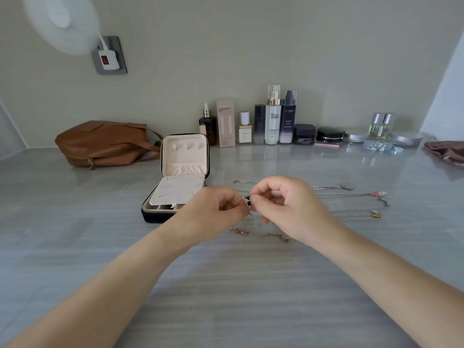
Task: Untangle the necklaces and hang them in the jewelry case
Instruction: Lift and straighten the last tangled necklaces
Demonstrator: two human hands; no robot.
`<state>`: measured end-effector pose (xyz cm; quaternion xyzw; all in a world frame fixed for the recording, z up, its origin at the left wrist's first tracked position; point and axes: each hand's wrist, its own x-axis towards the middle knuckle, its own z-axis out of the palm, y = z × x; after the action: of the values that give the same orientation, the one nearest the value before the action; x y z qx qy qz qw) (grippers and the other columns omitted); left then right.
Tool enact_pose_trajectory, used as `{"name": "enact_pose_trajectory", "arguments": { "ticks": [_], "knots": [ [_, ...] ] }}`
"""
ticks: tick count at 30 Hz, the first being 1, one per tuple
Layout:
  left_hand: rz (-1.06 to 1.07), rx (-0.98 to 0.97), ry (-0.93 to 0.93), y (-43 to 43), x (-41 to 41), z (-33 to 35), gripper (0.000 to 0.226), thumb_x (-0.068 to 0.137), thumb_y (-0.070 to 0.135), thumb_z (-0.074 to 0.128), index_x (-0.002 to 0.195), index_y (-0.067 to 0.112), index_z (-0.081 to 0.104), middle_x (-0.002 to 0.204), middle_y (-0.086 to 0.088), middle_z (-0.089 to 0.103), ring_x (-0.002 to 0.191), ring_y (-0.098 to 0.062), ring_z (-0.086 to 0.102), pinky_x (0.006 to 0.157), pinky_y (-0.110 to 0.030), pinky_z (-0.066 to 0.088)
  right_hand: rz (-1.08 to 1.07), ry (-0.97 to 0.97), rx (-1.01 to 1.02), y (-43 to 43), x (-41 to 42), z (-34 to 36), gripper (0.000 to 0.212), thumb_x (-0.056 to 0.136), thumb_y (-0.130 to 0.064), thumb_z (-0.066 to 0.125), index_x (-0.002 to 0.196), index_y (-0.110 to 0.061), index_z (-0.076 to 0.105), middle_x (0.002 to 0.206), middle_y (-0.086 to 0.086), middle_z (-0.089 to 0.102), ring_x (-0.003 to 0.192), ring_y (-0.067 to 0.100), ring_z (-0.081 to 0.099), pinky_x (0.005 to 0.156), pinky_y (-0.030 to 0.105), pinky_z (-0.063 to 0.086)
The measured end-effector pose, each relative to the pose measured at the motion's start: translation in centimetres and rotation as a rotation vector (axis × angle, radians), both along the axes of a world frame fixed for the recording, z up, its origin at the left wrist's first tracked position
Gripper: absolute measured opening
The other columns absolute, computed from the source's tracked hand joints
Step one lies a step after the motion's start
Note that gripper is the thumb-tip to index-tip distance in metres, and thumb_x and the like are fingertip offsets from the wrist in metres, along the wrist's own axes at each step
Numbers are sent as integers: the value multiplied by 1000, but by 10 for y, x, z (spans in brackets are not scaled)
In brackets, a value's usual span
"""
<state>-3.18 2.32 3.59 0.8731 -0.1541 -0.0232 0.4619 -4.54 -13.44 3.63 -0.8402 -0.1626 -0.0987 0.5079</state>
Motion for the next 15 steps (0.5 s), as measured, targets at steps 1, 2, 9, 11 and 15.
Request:
{"name": "enact_pose_trajectory", "arguments": {
  "ticks": [1, 2, 9, 11, 15],
  "knots": [
    [2, 1, 0, 0, 0, 0, 18, 83, 25, 63, 65, 23, 61, 58, 4, 47, 41, -2, 33, 39, -10, 27, 3, 3, 2, 0, 0, 0, 16, 83, -13, 60, 71, -24, 62, 68, -7, 65, 52, 5, 58, 57, 24, 50],
    [2, 1, 1, 0, 0, 0, 18, 83, 25, 63, 65, 23, 61, 58, 6, 47, 42, -2, 34, 40, -10, 27, 3, 5, 5, 0, 0, 0, 17, 82, -13, 61, 71, -25, 62, 67, -7, 64, 52, 6, 58, 58, 26, 50],
    [-8, -19, 42, -1, -2, 1, 15, 81, 18, 64, 68, 24, 64, 63, 14, 57, 41, 4, 43, 39, -8, 30, 3, 71, 122, -4, 2, 5, 12, 81, -14, 64, 72, -21, 66, 62, -6, 62, 48, -1, 55, 44, 11, 39],
    [3, -35, 54, -1, -2, 1, 14, 81, 19, 64, 68, 24, 64, 60, 15, 57, 41, 4, 43, 39, -8, 30, -7, 98, 155, -6, 3, 5, 11, 81, -15, 65, 72, -21, 67, 60, -8, 62, 49, -1, 56, 45, 14, 39],
    [4, -78, 87, 1, 0, 1, 9, 82, 19, 63, 74, 22, 65, 72, 6, 68, 47, 7, 47, 42, -7, 33, -7, 144, 208, -9, 4, 8, 11, 84, -13, 61, 76, -19, 66, 72, -1, 73, 54, 6, 62, 46, 21, 41]
  ]
}}
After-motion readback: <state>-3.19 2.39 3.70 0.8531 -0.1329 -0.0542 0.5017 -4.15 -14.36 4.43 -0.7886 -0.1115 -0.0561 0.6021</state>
